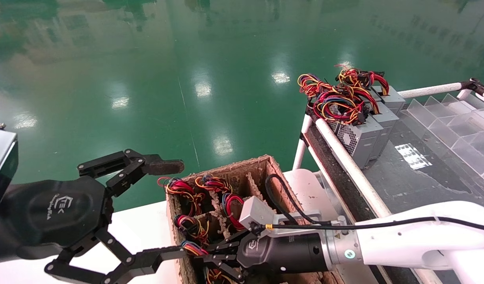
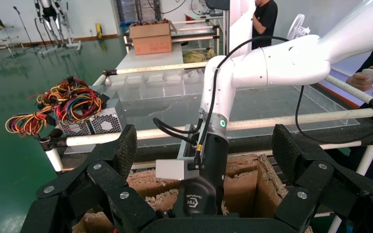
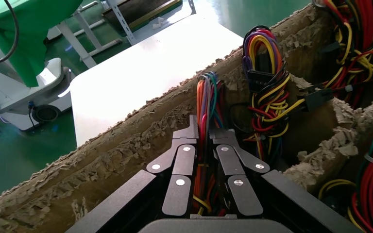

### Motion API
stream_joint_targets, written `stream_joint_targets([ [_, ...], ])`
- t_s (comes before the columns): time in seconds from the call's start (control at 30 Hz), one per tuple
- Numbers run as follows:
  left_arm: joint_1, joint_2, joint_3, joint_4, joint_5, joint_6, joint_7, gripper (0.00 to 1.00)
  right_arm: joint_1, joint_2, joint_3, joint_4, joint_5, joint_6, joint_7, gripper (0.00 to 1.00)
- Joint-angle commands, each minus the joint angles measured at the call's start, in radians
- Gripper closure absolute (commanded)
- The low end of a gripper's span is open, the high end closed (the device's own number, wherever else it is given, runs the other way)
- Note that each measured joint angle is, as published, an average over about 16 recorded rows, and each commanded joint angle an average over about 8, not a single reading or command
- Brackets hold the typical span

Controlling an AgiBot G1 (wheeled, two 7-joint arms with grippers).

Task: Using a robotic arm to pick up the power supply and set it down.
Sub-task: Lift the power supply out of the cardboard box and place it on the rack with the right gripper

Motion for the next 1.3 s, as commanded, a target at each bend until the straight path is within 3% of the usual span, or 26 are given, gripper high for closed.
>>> stream_joint_targets([
  [0.03, 0.000, 0.000, 0.000, 0.000, 0.000, 0.000, 0.000, 0.00, 0.000, 0.003, 0.004, 0.001, 0.006, -0.004, -0.001, 1.00],
  [0.87, 0.000, 0.000, 0.001, 0.000, -0.001, 0.000, 0.000, 0.00, -0.011, 0.113, 0.113, 0.116, 0.181, -0.061, 0.031, 1.00],
  [1.3, 0.000, 0.000, 0.001, 0.000, -0.001, 0.000, 0.001, 0.00, 0.031, 0.150, 0.177, 0.108, 0.275, -0.090, 0.043, 1.00],
])
